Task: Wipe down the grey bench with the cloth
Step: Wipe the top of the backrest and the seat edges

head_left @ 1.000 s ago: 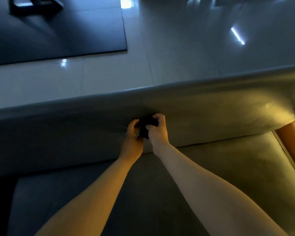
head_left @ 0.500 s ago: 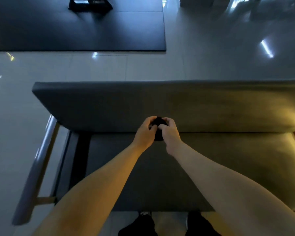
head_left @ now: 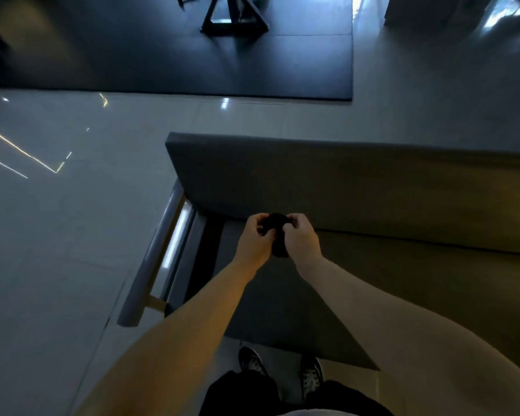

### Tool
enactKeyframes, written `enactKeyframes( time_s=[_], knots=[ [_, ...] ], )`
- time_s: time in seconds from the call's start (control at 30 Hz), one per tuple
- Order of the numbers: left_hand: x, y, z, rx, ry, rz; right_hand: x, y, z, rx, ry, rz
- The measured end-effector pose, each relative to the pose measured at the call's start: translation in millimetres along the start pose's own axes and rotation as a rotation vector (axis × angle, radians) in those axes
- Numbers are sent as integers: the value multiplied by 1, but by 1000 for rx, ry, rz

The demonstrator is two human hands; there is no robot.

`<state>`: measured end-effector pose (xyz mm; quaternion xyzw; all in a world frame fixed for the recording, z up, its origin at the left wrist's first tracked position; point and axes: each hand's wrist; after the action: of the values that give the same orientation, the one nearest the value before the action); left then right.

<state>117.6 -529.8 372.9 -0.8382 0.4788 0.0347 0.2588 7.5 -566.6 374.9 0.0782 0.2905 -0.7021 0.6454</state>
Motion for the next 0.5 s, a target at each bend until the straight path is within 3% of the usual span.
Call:
enactKeyframes(
  time_s=[0.17,0.5],
  knots=[
    [14,-51,17,-51,-33,-68,-24,57,5,-184,-24,-59],
    [89,-257,78,-157,49,-104,-104,256,45,57,-65,8]
  ],
)
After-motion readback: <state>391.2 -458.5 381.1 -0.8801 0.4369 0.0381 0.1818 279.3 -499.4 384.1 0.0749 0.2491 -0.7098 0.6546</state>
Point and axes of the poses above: each hand's wrist, its own x-axis towards the middle knuckle, its own y-axis out of the palm, z = x × y, and after that the axes turned 14 degrees about -z, right-handed
